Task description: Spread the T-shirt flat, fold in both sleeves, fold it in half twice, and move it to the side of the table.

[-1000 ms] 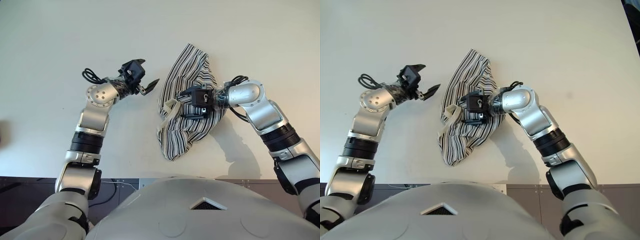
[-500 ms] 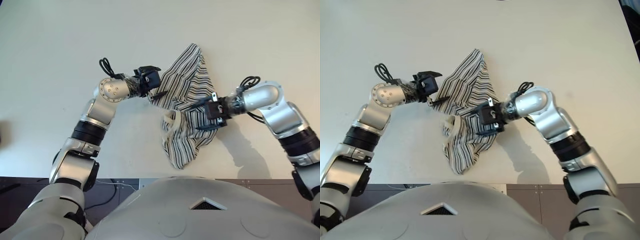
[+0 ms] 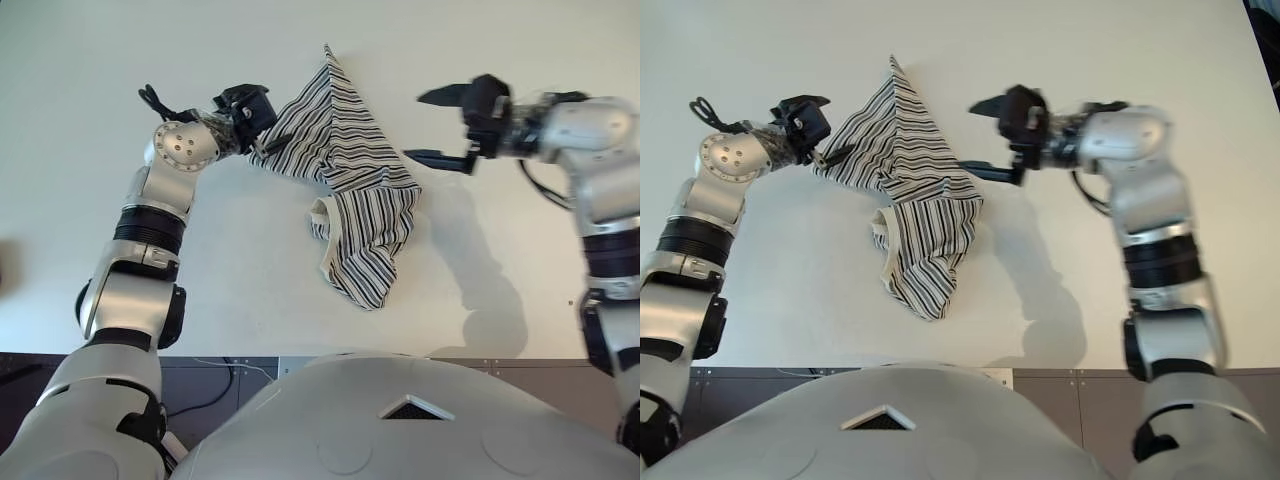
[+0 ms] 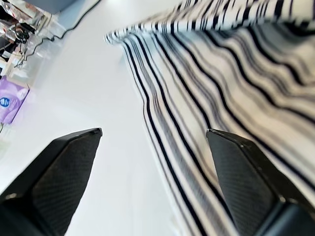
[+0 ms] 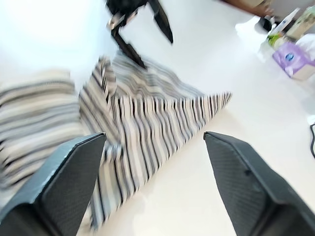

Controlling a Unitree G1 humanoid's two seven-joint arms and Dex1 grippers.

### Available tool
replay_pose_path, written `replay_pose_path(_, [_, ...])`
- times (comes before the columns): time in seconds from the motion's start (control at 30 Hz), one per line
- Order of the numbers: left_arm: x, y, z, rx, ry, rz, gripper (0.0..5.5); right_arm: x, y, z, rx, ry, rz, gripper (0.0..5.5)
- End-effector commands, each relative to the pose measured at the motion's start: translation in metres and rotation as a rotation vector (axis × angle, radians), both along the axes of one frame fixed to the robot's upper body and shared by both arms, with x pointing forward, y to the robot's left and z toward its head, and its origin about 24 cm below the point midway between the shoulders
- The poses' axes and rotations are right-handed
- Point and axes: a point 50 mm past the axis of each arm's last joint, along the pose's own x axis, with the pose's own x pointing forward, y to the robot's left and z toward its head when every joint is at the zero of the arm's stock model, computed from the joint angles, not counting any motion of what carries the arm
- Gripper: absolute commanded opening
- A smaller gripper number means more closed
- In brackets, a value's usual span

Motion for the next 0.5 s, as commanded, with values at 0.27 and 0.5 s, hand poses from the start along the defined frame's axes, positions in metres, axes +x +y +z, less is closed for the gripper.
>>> replay_pose_path(0.27, [-0.053,0.012,-0.067,0.187,0.359,-0.096,3.94,-0.012,-0.002,-0.074,-0.268,0.040,-0.299,3.66])
replay_pose_path(0.5, [-0.088,0.079,-0.070,0.273,0.461,-0.013,3.94,0.001,-0.155,-0.082,-0.521,0.060,-0.812,3.66])
